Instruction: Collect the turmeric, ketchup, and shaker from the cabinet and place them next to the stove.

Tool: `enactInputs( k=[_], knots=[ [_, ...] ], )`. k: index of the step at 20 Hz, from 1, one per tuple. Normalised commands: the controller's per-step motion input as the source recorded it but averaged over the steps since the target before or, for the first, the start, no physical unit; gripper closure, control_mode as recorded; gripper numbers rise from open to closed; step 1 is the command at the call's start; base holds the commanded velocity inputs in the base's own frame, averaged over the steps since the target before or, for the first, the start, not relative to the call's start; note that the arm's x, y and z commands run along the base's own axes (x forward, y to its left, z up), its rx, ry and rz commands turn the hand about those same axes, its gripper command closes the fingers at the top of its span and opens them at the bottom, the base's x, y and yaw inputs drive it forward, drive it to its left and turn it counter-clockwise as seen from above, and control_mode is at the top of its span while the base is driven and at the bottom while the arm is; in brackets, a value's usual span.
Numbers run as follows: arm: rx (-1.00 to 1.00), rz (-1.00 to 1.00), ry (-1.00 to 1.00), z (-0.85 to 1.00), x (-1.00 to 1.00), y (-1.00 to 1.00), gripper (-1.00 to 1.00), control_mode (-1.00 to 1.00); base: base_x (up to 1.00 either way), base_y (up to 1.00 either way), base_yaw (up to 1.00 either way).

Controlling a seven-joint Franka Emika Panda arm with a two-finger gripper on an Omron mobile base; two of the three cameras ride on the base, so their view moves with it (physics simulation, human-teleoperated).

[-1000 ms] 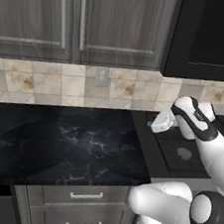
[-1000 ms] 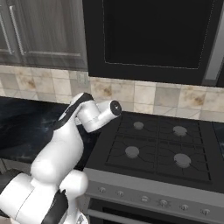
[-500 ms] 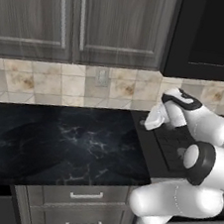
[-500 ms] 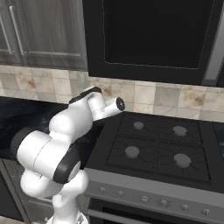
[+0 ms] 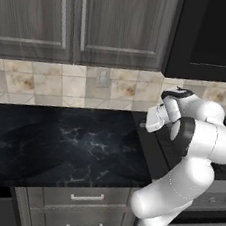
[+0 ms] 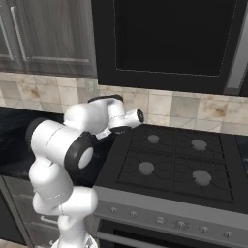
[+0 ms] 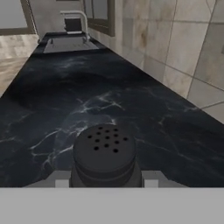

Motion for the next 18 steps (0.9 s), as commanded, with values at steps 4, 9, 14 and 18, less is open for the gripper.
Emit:
enactInputs(
  k=[4,9,14,18],
  knots=[
    [0.0,0.01,-0.05,-0.17,0.03,0.15,1.0,-1.0,0.0,0.0,0.0],
    [0.0,0.0,-0.05,-0.11,0.0,0.24,1.0,-1.0,0.0,0.0,0.0],
    [0.0,0.0,-0.01,-0.17,0.0,0.23,1.0,-1.0,0.0,0.0,0.0],
    [0.0,0.0,0.0,-0.2,0.04,0.14,1.0,-1.0,0.0,0.0,0.0]
  ],
)
